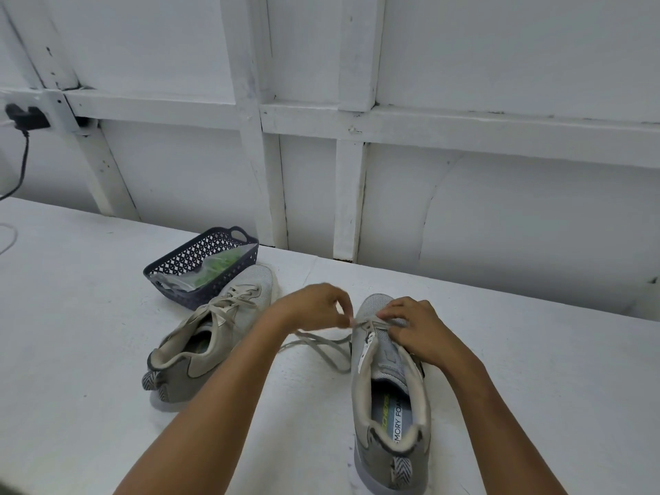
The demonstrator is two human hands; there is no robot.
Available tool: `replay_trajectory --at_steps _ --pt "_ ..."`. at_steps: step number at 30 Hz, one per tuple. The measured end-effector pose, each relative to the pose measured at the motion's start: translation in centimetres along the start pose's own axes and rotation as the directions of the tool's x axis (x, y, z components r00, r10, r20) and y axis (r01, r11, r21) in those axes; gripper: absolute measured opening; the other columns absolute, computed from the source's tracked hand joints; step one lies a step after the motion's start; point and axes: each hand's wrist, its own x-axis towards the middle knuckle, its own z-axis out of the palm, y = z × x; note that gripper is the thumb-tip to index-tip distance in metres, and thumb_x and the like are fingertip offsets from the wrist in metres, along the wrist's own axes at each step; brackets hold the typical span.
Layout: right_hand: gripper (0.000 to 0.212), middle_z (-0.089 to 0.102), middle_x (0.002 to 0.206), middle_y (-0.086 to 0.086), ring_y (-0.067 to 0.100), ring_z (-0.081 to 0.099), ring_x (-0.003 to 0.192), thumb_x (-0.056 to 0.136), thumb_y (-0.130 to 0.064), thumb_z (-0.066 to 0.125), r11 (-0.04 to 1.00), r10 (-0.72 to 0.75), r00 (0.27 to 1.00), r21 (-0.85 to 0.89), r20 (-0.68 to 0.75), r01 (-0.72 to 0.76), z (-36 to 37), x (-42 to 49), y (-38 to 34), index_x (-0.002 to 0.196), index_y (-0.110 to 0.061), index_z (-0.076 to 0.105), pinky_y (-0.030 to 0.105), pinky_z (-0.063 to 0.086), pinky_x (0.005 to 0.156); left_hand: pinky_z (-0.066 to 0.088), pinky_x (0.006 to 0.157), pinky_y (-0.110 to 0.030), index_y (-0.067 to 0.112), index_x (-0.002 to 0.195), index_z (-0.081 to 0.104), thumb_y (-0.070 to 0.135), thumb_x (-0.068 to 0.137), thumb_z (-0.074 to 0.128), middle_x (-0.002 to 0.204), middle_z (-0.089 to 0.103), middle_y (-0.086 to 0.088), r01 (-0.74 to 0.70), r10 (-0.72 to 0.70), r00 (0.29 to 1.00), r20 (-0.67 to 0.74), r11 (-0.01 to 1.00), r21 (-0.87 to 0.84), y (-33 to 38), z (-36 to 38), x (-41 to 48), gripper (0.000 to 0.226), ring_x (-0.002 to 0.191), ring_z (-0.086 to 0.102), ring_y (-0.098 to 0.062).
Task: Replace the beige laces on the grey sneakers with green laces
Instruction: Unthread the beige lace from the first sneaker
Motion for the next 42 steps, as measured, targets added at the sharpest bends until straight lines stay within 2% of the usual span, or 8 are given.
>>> replay_trajectory --at_steps 6,10,13,17,21,24,33,42 --pt "0.037 0.049 0.122 -0.012 0.016 0.035 0.130 0.091 -0.007 0.054 1.000 -0.002 1.000 0.004 -0.005 0.002 0.0 0.0 0.1 0.122 -0.020 0.067 0.032 0.032 0.112 0.041 0.064 -0.020 0.014 0.086 0.071 0.011 0.091 0.067 0.068 0.064 0.017 -0.104 0.060 0.991 -0.123 0.913 -0.394 0.0 -0.1 -0.5 0.008 0.065 0.053 -0.003" --pt "0.036 0.048 0.117 -0.015 0.017 0.038 0.130 0.089 -0.007 0.056 1.000 -0.001 1.000 0.007 -0.007 0.001 0.0 0.2 0.3 0.120 -0.021 0.069 0.036 0.035 0.111 0.050 0.094 -0.036 0.002 0.082 0.062 0.002 0.090 0.055 0.097 0.074 -0.014 -0.221 0.106 0.975 -0.196 0.572 -0.790 0.2 -1.9 -1.5 0.010 0.100 0.067 -0.027" --pt "0.036 0.049 0.116 -0.015 0.018 0.040 0.128 0.088 -0.008 0.057 1.000 -0.003 1.000 -0.003 -0.001 0.003 0.0 0.3 0.4 0.119 -0.021 0.069 0.038 0.037 0.110 0.058 0.081 -0.043 0.004 0.072 0.052 -0.003 0.093 0.043 0.069 0.055 -0.017 -0.182 0.046 0.983 -0.177 0.349 -0.920 0.8 -2.1 -1.7 0.024 0.067 0.060 -0.031" --pt "0.034 0.049 0.115 -0.015 0.019 0.041 0.128 0.089 -0.010 0.059 1.000 -0.007 1.000 -0.005 0.002 0.007 0.1 0.3 0.3 0.119 -0.022 0.069 0.040 0.037 0.111 0.039 0.049 -0.026 0.013 0.072 0.045 0.009 0.095 0.052 0.065 0.041 -0.004 -0.091 -0.132 0.965 -0.228 0.644 -0.760 1.2 -0.5 -0.7 0.024 0.050 0.034 -0.015" --pt "0.034 0.049 0.114 -0.016 0.018 0.040 0.129 0.089 -0.011 0.059 1.000 -0.009 1.000 -0.009 -0.007 0.009 0.1 0.3 0.4 0.118 -0.023 0.070 0.037 0.035 0.111 0.042 0.062 -0.028 0.018 0.095 0.051 0.030 0.088 0.072 0.084 0.059 0.001 0.028 -0.062 0.986 -0.152 0.976 -0.214 0.9 1.4 0.5 0.024 0.070 0.052 -0.014" --pt "0.033 0.050 0.114 -0.016 0.018 0.040 0.129 0.088 -0.010 0.059 1.000 -0.005 1.000 -0.009 -0.003 0.005 0.1 0.3 0.3 0.117 -0.022 0.071 0.038 0.035 0.112 0.039 0.075 -0.027 0.019 0.113 0.059 0.031 0.090 0.069 0.109 0.064 -0.003 0.030 -0.029 1.000 -0.011 0.994 0.104 1.1 1.7 0.8 0.028 0.094 0.054 -0.019" --pt "0.032 0.049 0.115 -0.017 0.016 0.040 0.130 0.091 -0.012 0.058 1.000 0.013 1.000 0.004 0.011 -0.013 -0.1 0.2 0.2 0.119 -0.023 0.069 0.037 0.036 0.111 0.043 0.062 -0.027 0.023 0.081 0.063 0.010 0.083 0.048 0.082 0.063 0.006 0.070 0.008 0.969 -0.246 0.949 0.307 -0.3 -0.9 -0.2 0.020 0.083 0.060 -0.022" --pt "0.035 0.057 0.130 -0.002 0.019 0.049 0.126 0.091 -0.009 0.054 0.998 0.012 0.998 -0.057 0.058 -0.009 -1.1 -0.3 -1.1 0.122 -0.019 0.066 0.033 0.041 0.106 0.053 0.076 -0.038 0.014 0.089 0.059 0.004 0.085 0.044 0.088 0.070 -0.002 0.118 -0.104 0.933 -0.345 0.993 0.019 -1.8 -3.2 -2.5 0.019 0.088 0.065 -0.019"
